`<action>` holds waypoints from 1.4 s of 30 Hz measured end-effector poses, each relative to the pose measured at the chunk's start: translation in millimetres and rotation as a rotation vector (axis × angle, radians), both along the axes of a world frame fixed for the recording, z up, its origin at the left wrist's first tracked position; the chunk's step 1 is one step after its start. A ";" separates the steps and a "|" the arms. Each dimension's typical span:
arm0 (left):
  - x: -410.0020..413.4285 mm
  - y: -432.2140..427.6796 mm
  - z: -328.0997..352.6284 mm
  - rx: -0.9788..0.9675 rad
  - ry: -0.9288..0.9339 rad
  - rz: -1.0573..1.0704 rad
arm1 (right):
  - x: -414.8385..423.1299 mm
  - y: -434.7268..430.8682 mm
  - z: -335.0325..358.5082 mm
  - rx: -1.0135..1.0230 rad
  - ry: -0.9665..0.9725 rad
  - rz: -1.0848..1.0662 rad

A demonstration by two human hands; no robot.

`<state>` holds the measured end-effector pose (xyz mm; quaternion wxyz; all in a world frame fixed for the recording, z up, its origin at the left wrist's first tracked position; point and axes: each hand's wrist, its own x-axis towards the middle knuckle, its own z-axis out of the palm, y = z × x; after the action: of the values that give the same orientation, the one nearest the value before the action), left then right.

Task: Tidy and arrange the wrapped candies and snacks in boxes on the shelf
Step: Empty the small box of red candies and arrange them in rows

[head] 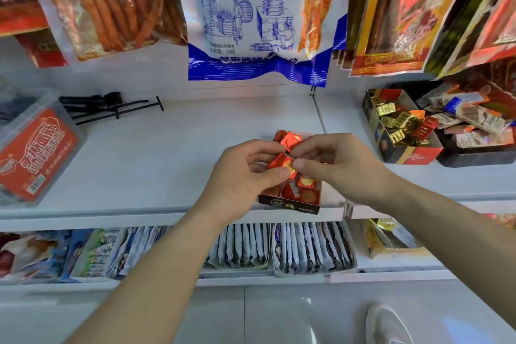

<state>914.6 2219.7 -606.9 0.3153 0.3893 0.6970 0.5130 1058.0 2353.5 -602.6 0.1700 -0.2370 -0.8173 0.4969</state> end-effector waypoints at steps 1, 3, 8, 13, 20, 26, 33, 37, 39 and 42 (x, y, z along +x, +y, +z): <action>2.0 1.0 0.8 0.000 -0.007 -0.008 | 2.9 3.2 0.4 -0.002 -0.007 0.006; 4.9 2.6 1.9 0.008 -0.005 -0.015 | 7.8 8.1 1.2 0.001 -0.014 0.003; 8.1 5.1 4.4 0.050 -0.025 0.029 | 20.4 18.3 4.1 -0.065 0.013 -0.072; 13.5 10.7 4.6 0.074 -0.092 0.078 | 28.0 21.2 6.9 -0.077 0.042 -0.070; 17.8 16.4 6.3 0.095 -0.132 0.143 | 26.9 16.9 9.4 -0.129 0.052 -0.062; 18.8 16.2 7.8 0.102 -0.135 0.134 | 28.4 21.0 9.9 -0.178 0.072 -0.079; 15.5 12.0 8.2 0.096 -0.061 0.087 | 27.8 21.3 10.4 -0.202 0.075 -0.030; 14.4 11.0 7.3 0.088 -0.080 0.081 | 28.7 18.3 11.8 -0.241 0.078 0.020; 14.7 10.2 7.5 0.093 -0.080 0.067 | 28.0 15.6 12.3 -0.255 0.087 0.036; 17.1 8.3 9.7 0.108 -0.095 0.031 | 26.4 13.3 11.3 -0.256 0.080 0.042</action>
<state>931.7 2228.1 -597.2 0.3187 0.3703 0.6586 0.5723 1084.4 2366.7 -591.3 0.1603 -0.2194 -0.7445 0.6098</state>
